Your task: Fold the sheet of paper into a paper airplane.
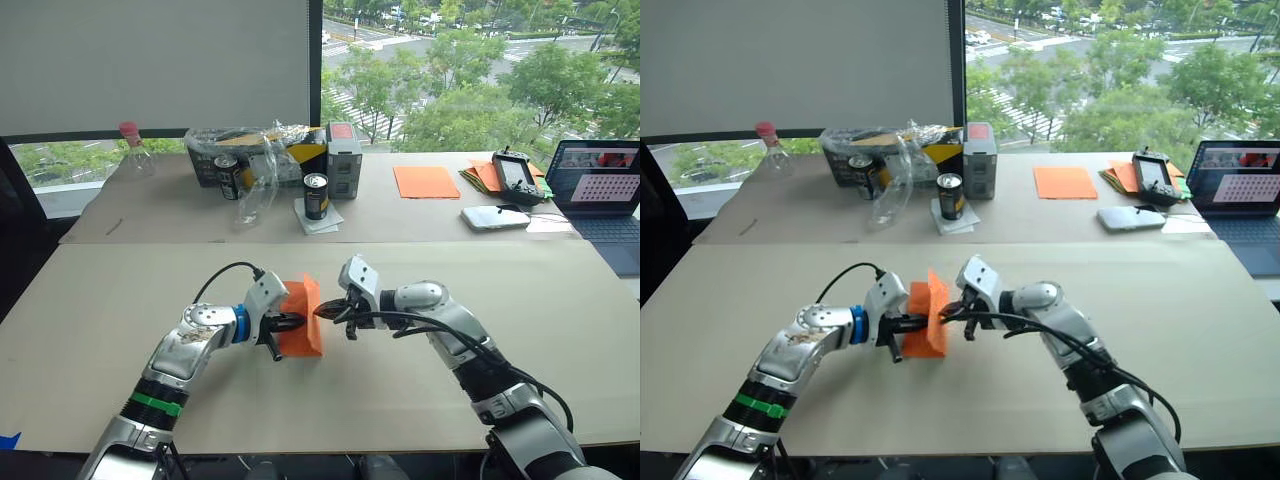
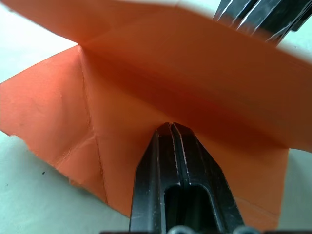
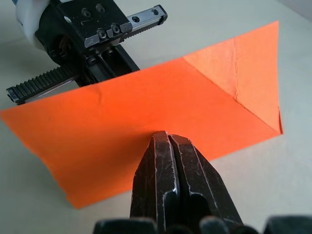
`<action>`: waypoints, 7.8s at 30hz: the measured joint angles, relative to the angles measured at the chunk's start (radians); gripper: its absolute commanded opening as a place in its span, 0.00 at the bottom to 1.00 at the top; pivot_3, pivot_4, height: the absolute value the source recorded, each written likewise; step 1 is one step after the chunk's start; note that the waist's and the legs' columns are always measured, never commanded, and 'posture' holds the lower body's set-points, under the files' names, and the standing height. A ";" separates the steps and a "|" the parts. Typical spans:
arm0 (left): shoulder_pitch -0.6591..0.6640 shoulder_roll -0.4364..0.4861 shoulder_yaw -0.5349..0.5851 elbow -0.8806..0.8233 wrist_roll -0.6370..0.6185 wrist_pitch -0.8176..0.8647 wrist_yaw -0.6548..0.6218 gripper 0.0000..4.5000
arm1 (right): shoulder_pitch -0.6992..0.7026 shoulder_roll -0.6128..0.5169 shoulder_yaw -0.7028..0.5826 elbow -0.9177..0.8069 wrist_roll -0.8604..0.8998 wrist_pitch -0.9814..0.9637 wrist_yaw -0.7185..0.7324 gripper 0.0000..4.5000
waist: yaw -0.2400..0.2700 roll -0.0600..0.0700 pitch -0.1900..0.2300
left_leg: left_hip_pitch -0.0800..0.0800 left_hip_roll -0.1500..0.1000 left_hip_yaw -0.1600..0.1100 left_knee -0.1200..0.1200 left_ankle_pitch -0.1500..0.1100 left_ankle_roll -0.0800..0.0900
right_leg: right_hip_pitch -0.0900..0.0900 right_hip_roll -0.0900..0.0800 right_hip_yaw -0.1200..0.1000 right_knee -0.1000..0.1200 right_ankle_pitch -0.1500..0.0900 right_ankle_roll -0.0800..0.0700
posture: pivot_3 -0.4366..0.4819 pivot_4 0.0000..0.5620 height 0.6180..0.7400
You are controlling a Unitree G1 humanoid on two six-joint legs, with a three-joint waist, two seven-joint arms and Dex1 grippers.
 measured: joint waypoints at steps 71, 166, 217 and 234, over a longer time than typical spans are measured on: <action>0.116 0.025 0.076 -0.053 -0.076 -0.044 0.110 0.00 | -0.310 0.194 -0.237 0.681 -0.087 -0.383 -0.205 0.00 | -0.022 0.000 -0.001 | 0.001 0.000 -0.002 -0.003 0.000 0.000 | -0.001 0.000 0.000 0.000 0.000 0.000 | 0.48 0.27 0.84; -0.173 -0.194 -0.054 0.420 -0.033 -0.284 -0.179 0.00 | 0.345 -0.323 -0.344 -0.655 0.308 0.434 -0.130 0.00 | 0.005 -0.004 -0.009 | -0.006 -0.001 -0.003 -0.003 0.000 0.000 | -0.001 0.000 -0.002 -0.007 0.000 0.001 | 0.48 0.27 0.84; -0.209 -0.314 -0.119 0.454 0.116 -0.337 -0.097 0.00 | 0.300 -0.044 -0.440 -0.317 0.268 0.433 -0.515 0.50 | 0.005 -0.002 -0.010 | 0.003 -0.003 -0.007 -0.003 0.000 0.001 | 0.017 0.001 0.001 -0.017 0.001 0.006 | 0.48 0.27 0.84; -0.193 -0.308 -0.111 0.434 0.112 -0.327 -0.084 0.00 | 0.286 -0.038 -0.429 -0.272 0.302 0.423 -0.460 0.01 | 0.002 -0.002 -0.011 | 0.003 -0.003 -0.007 -0.003 0.000 0.001 | 0.017 0.001 0.000 -0.017 0.001 0.006 | 0.48 0.27 0.84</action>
